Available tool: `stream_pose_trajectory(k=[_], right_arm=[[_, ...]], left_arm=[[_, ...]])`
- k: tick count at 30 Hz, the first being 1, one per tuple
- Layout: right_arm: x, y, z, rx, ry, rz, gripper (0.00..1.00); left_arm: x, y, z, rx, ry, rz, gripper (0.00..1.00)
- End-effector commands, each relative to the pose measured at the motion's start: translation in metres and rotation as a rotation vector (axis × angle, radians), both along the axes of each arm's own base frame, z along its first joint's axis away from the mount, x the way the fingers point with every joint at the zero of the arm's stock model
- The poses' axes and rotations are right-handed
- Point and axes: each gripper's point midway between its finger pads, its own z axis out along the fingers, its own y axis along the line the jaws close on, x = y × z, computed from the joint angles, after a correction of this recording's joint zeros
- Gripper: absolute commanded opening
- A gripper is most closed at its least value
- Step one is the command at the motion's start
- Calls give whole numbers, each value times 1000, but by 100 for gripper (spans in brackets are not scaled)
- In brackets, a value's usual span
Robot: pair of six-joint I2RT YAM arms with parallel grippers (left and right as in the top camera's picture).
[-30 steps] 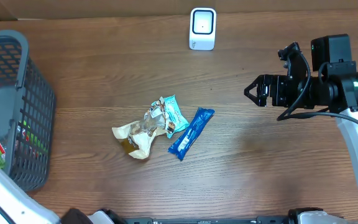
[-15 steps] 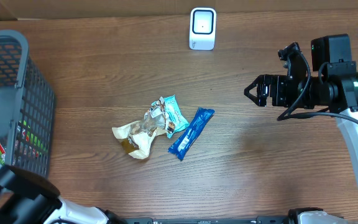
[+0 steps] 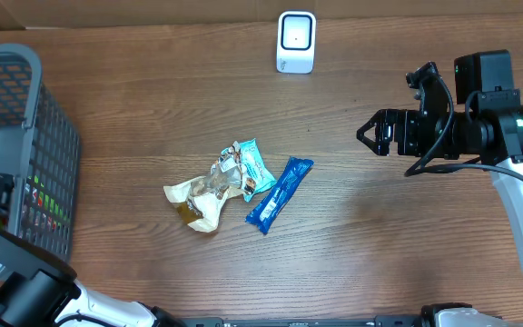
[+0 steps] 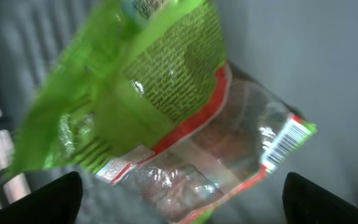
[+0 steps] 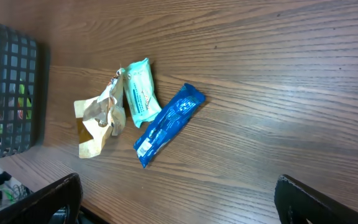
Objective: Scan the item barcode
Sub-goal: 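Reach the left gripper into the basket and grasp the green bag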
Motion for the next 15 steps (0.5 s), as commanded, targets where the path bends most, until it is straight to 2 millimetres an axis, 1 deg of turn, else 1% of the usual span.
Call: stream_pose_trajectory(k=[1,7,10,12,14,15], right_arm=[[-2,3,0,11,5,5,99],[-2,3,0,11,5,5,99],[-2,3,0,11,5,5,99],[-2,3,0,11,6,5,99],[-2,3,0,11,5,5,99],[-2,3,0,11,5,5,99]], left_arm=[[-5,-9,-26,-32,7,29,94],[-5,-14,-64,-22,-26,27,95],[-6,-17,-73,-21,-35,29,95],[-7,-18,-76,-21,-34,29,94],[-7,-18,-76,-22,-34,28,91],[-7,-18,-76,-22,-34,28,86]])
